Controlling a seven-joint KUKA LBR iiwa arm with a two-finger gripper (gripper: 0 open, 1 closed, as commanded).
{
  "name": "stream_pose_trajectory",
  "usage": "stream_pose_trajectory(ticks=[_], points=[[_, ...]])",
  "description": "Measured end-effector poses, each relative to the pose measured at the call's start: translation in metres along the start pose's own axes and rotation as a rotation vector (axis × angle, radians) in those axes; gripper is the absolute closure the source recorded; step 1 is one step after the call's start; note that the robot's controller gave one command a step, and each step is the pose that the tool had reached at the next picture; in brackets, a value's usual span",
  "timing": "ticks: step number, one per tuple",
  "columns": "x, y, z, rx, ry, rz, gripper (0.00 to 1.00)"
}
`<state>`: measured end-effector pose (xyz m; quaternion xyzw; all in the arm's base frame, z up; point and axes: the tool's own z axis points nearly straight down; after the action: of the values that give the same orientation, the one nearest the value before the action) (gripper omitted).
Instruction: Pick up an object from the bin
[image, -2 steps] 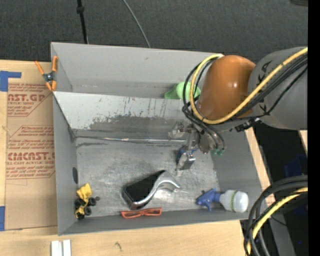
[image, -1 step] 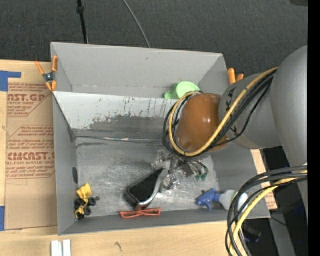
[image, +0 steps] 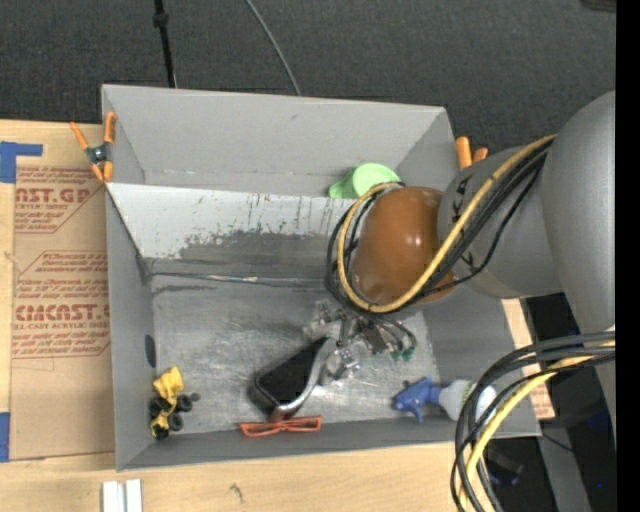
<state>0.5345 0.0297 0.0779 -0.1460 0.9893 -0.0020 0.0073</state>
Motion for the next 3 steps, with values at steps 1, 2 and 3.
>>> stream_pose_trajectory(ticks=[1,2,3], points=[[-0.006,-0.005,-0.025,-0.008,0.018,0.018,1.0],[-0.01,-0.004,-0.051,-0.007,0.017,0.014,1.0],[-0.019,0.016,-0.098,-0.008,0.024,-0.031,1.0]])
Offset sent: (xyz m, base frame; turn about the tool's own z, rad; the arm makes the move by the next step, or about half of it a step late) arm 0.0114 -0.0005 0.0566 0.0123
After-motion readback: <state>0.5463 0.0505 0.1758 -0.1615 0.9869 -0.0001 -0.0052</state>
